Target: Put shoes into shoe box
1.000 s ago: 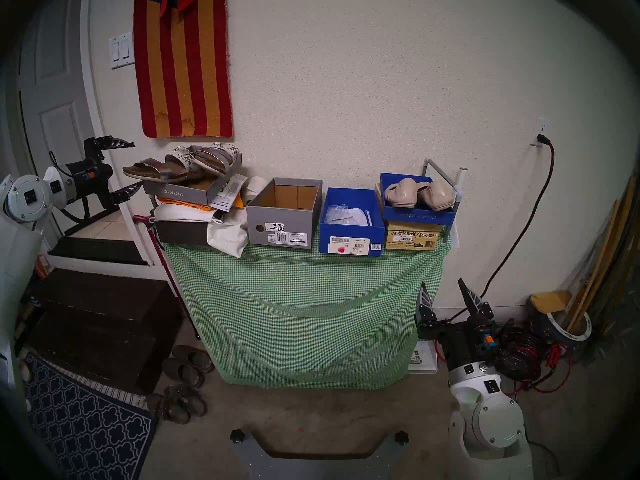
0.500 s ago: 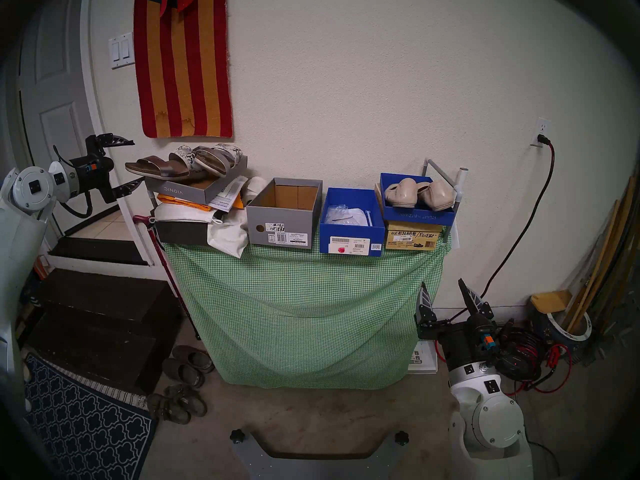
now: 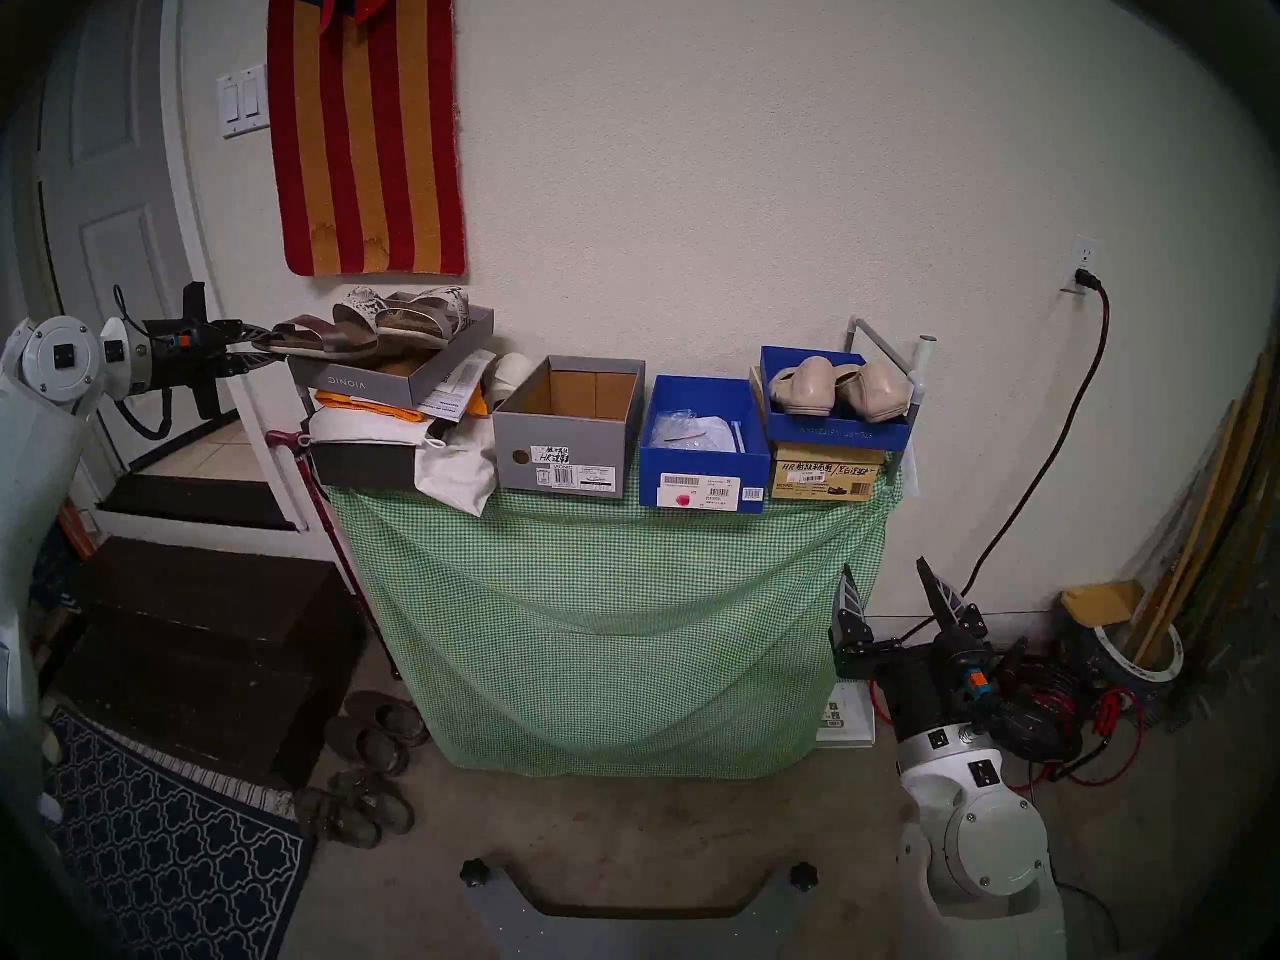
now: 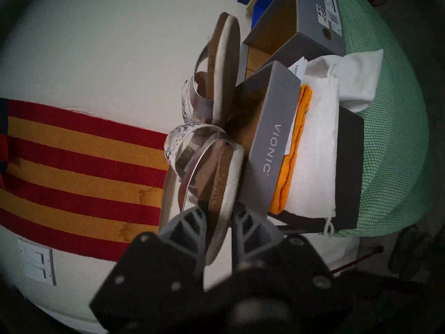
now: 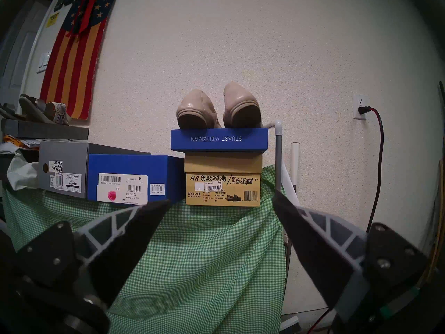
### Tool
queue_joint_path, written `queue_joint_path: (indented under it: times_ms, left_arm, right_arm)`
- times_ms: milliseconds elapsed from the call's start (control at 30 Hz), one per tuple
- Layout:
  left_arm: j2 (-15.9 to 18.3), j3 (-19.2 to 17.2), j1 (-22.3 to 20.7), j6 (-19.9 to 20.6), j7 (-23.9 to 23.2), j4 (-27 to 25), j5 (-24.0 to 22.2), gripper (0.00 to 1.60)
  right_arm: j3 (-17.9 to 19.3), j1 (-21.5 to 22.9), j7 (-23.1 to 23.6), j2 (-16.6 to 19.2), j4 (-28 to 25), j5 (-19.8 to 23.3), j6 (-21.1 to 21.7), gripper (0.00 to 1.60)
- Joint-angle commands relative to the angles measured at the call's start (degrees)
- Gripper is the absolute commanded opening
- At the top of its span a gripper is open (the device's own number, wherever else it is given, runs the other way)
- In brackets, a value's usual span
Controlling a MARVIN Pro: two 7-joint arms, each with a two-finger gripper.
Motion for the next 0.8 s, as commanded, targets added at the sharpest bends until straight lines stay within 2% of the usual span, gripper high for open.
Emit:
queue_joint_path:
  times_ms: [0, 367, 467, 500, 533, 633, 667, 733, 767]
  left_arm:
    - [-2.95, -3.91, -6.43, 2.43, 0.98, -1.14, -5.69, 0.0]
    - [-5.25, -4.74, -12.69, 8.32, -3.7, -2.82, -13.57, 0.0]
    - [-5.5, -5.35, -12.01, 10.9, -4.99, -4.32, -15.61, 0.0]
    - [-5.73, -6.12, -10.86, 13.18, -5.84, -5.34, -17.46, 0.0]
    - [-5.73, -6.12, -10.86, 13.18, -5.84, -5.34, -17.46, 0.0]
    - [-6.11, -8.05, -7.89, 16.69, -6.51, -7.96, -20.45, 0.0]
    - [-6.32, -8.54, -7.33, 16.66, -6.8, -8.44, -21.51, 0.0]
    - [-6.5, -9.87, -5.28, 19.88, -6.6, -10.6, -22.9, 0.0]
    - [-7.05, -10.29, -4.82, 19.59, -6.66, -10.25, -24.45, 0.0]
  right_arm:
    - [-0.01, -0.11, 0.0, -0.02, -0.11, 0.01, -0.02, 1.6]
    - [-0.01, -0.14, 0.0, -0.02, -0.15, 0.01, -0.02, 1.6]
    - [-0.01, -0.16, 0.0, -0.03, -0.16, 0.01, -0.01, 1.6]
    - [-0.01, -0.16, 0.0, -0.03, -0.17, 0.01, -0.01, 1.6]
    - [-0.01, -0.16, 0.0, -0.03, -0.17, 0.01, -0.01, 1.6]
    - [-0.01, -0.17, 0.0, -0.03, -0.17, 0.01, -0.01, 1.6]
    - [-0.01, -0.17, 0.0, -0.03, -0.17, 0.01, -0.01, 1.6]
    - [-0.01, -0.17, 0.0, -0.03, -0.17, 0.01, -0.01, 1.6]
    - [-0.01, -0.16, 0.0, -0.03, -0.17, 0.01, -0.01, 1.6]
